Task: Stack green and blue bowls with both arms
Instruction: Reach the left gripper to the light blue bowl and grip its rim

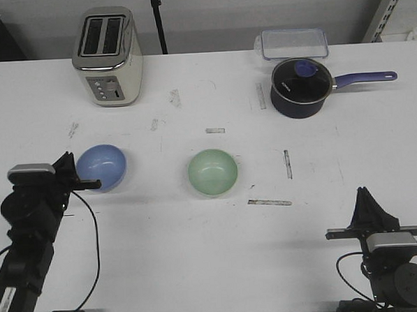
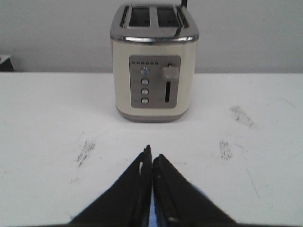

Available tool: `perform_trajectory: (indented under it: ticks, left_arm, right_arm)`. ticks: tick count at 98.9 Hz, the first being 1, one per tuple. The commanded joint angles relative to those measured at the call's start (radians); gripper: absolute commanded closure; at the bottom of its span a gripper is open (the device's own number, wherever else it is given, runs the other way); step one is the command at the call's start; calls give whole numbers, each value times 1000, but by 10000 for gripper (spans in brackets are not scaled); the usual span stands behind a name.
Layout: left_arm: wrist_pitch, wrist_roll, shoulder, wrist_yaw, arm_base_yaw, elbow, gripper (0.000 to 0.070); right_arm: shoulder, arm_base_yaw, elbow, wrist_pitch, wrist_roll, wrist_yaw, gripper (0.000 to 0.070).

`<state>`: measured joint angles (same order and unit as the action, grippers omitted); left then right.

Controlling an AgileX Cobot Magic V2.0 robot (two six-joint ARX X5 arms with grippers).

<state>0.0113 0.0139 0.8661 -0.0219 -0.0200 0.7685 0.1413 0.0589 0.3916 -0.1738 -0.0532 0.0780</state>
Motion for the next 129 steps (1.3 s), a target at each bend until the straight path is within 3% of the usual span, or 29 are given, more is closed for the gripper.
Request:
perform_trajectory:
  ticks: [1,32,49,71,80,83,96,112,129]
  left_arm:
    - [-44,5,69,8,2,71,699]
    - [-514,16,347,76,8,376,699]
    - [-741,203,476,84,96,555,699]
    - [-793,227,584,291,249,649,699]
    - [-800,227,628,322,295,649,694]
    - [-808,227,643,322,304,649,671]
    - [-844,211,709,325,317,649,443]
    - [-851,197,778,349,314,649,283]
    - [-844,196,849,341,303,649,288]
  right_arm:
    - [-4,0,1,10,-10,0,685]
    - [-4,0,1,11,-10,0,685]
    - [-4,0,1,10,-10,0,685]
    - [-4,0,1,10,-10,0,685]
    - [-4,0,1,10,-10,0,685]
    - [-4,0,1,10,-10,0,685]
    - [-4,0,1,10,-10,0,685]
    - [-4,0,1,10,-10,0,685]
    - [-4,0,1,11,-10,0,685]
